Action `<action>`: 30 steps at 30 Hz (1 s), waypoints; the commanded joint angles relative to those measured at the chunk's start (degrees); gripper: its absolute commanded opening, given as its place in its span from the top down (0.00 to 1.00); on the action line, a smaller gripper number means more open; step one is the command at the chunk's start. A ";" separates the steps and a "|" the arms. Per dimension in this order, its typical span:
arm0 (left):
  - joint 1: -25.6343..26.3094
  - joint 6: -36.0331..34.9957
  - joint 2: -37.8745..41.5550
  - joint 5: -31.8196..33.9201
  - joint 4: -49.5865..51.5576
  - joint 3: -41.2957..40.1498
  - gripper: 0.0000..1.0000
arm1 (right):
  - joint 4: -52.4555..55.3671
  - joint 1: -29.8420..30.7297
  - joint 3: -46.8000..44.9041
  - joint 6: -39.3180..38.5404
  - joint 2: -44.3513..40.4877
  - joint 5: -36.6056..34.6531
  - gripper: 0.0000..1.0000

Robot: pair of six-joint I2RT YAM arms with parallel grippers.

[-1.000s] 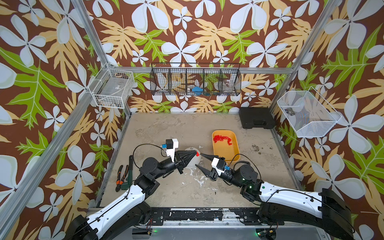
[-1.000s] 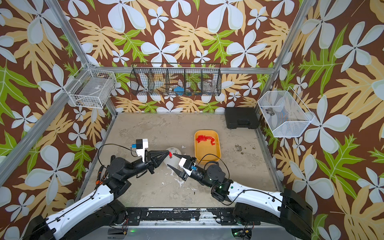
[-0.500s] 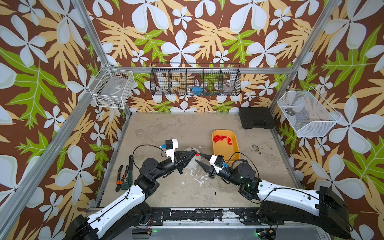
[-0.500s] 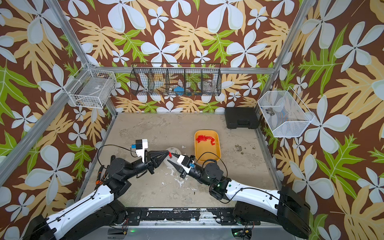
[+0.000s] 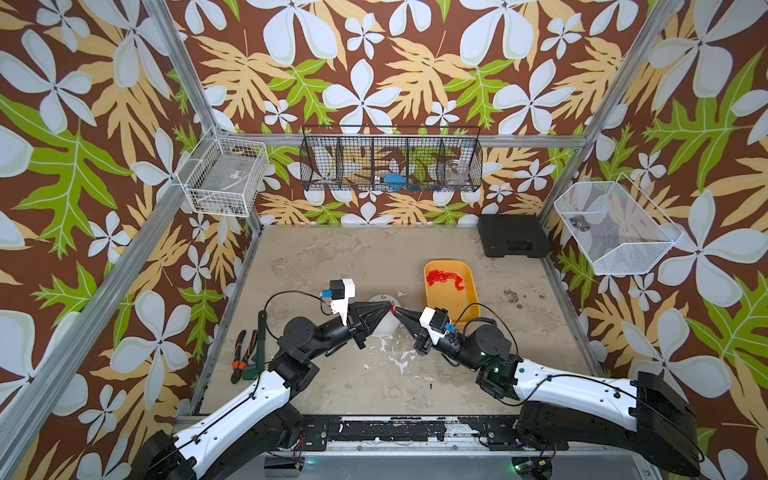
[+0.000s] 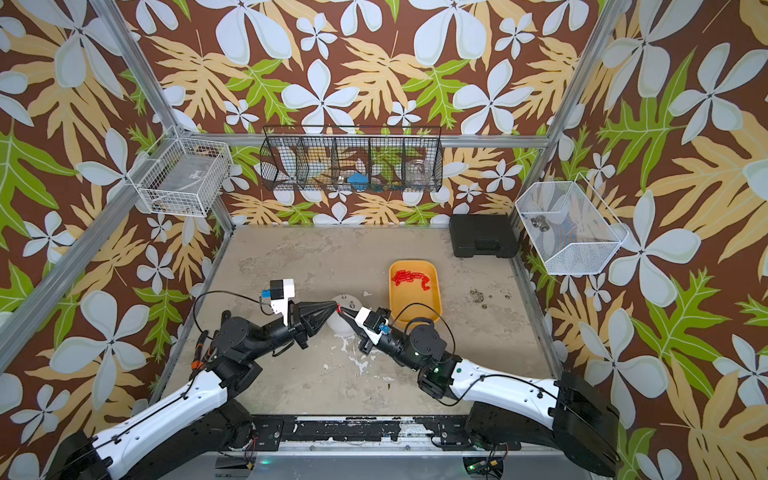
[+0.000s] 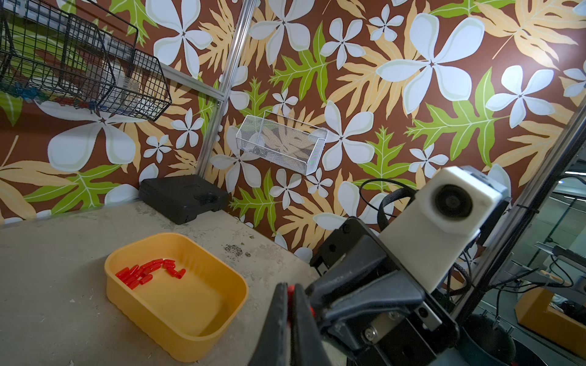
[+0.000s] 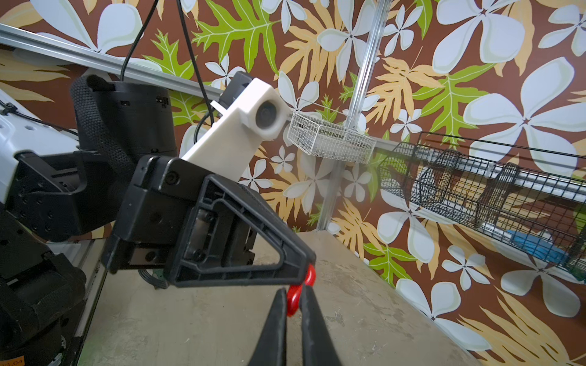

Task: Cover the protruding screws with screw protection sleeves
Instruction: Pick up the screw protection sleeve from the center of the board.

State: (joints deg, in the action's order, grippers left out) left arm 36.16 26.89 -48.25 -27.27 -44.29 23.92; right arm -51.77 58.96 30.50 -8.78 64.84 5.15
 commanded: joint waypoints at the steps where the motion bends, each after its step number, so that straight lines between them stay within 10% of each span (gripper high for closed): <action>1: 0.14 0.15 0.13 -0.20 -1.59 -0.10 1.00 | -0.43 0.25 0.13 0.76 0.38 3.80 0.89; 4: 0.14 0.44 0.65 0.55 -1.83 -0.37 1.00 | -0.91 0.28 -0.44 1.30 0.55 1.84 0.58; 9: 0.11 0.35 0.79 0.18 -1.85 -0.46 1.00 | -2.59 0.22 -1.04 1.48 1.50 -0.40 0.47; 30: 0.13 1.05 0.07 -0.78 -3.09 -0.63 1.00 | -4.26 0.28 -0.73 1.84 1.43 -1.11 0.80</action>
State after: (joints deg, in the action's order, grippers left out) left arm 36.23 27.35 -48.14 -27.29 -45.69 23.31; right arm -53.98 59.20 29.28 -7.51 66.06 4.05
